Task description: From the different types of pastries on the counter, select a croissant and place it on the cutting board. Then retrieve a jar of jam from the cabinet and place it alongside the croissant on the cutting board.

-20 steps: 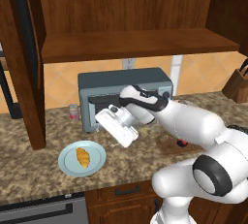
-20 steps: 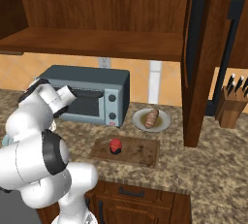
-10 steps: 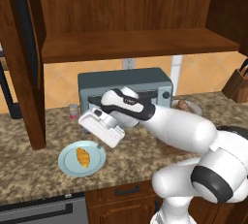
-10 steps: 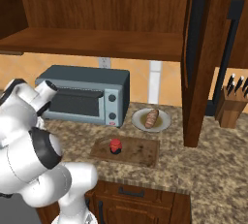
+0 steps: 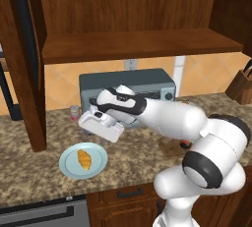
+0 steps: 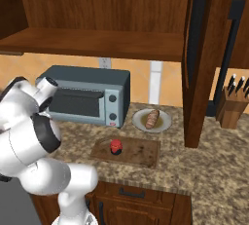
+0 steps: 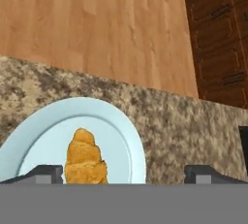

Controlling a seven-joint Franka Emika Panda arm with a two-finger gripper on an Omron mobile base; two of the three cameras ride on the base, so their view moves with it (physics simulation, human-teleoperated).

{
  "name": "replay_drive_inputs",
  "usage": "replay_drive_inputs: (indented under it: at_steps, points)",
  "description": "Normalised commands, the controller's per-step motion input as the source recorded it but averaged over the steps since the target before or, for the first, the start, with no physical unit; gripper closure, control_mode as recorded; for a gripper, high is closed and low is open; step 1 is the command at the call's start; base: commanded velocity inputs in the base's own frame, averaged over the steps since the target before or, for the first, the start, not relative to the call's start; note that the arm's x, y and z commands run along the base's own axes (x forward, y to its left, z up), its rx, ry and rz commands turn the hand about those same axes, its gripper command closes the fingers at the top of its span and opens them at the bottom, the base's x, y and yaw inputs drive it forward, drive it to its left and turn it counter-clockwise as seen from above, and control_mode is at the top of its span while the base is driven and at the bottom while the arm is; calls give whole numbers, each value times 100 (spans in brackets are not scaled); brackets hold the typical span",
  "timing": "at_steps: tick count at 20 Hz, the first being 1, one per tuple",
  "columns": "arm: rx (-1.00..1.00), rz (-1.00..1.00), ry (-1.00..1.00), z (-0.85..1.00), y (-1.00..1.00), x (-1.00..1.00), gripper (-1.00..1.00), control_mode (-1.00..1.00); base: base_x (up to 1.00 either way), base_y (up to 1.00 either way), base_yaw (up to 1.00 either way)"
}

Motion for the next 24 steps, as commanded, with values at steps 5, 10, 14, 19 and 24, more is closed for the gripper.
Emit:
replay_drive_inputs:
  at_steps: [5,10,14,19,24]
  points:
    - [-33,29,0,13,0,5,-100,-100,0,0,0]
    - [-25,17,-6,2,0,-5,-100,-100,0,0,0]
    - [-6,0,0,0,2,-18,-100,-100,0,0,0]
    - [0,0,0,-19,20,-8,-100,-100,0,0,0]
    - [-7,0,-8,-55,10,0,-100,-100,0,0,0]
